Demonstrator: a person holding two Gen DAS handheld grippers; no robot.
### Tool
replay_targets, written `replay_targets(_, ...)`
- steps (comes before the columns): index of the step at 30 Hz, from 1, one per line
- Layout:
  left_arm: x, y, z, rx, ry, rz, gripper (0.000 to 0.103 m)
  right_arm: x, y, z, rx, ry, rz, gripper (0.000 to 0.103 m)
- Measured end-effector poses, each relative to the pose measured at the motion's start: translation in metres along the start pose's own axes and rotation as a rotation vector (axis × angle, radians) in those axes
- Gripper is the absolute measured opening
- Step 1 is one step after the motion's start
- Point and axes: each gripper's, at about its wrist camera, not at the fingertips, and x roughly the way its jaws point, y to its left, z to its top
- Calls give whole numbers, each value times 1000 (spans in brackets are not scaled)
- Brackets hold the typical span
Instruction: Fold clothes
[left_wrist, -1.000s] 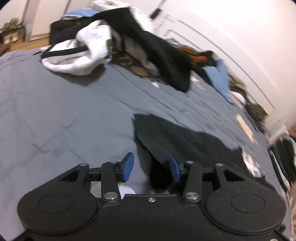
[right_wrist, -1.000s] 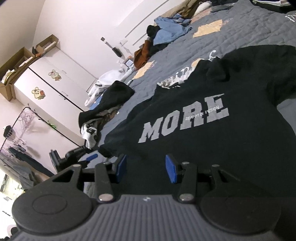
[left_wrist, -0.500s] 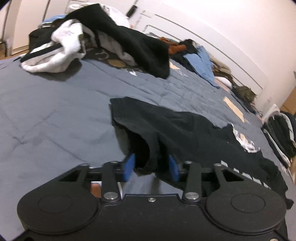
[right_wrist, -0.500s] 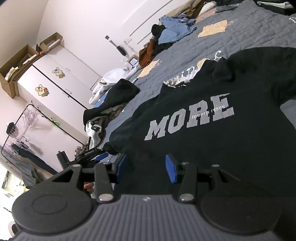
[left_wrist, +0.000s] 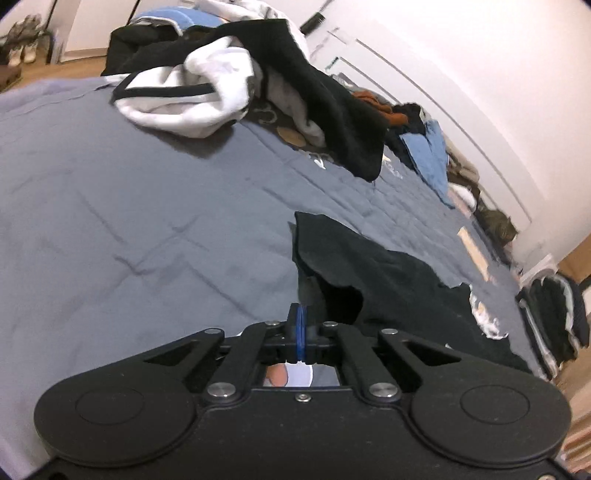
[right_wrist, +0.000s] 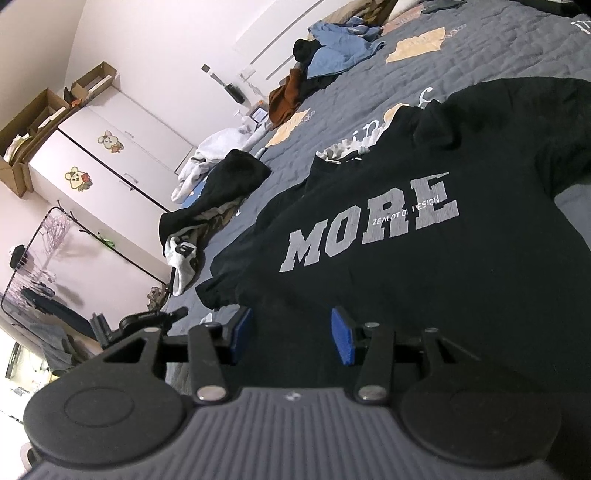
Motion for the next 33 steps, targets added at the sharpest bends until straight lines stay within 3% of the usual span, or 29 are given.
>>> replay_targets(4, 8, -16, -6, 51, -3, -13, 6, -2, 2, 2, -2, -18, -6, 47)
replay_targets(5, 11, -22, -8, 63, -8, -21, 17, -3, 2, 2, -3, -21, -8, 47)
replay_targets(6, 14, -26, -9, 76, -12, -23, 36, -3, 3, 2, -4, -24, -10, 47)
replay_targets(8, 21, -36, -13, 106, -30, -26, 60, -4, 2, 2, -5, -28, -14, 47)
replay_targets(11, 30, -49, -16, 167, -51, -12, 59, -5, 1, 3, -8, -29, -20, 48)
replay_targets(14, 32, -46, -16, 151, -27, -3, 56, -6, -2, 4, -6, -33, -26, 48)
replay_targets(16, 31, -41, -16, 131, -5, 3, 31, -7, -5, 4, 1, -37, -30, 48)
replay_targets(17, 31, -39, -16, 121, 6, 6, 12, -7, -6, 5, 4, -40, -32, 48)
replay_targets(19, 31, -35, -15, 101, 28, 11, 4, -9, -10, 6, 8, -46, -42, 48)
replay_targets(26, 29, -20, -16, 36, 101, 32, 0, -28, -31, 17, 38, -96, -81, 48)
replay_targets(30, 13, -33, -20, 49, 71, 39, 1, -47, -46, 29, 45, -152, -120, 48)
replay_targets(33, 0, -60, -23, 76, 52, 4, 2, -71, -65, 43, 59, -243, -207, 48)
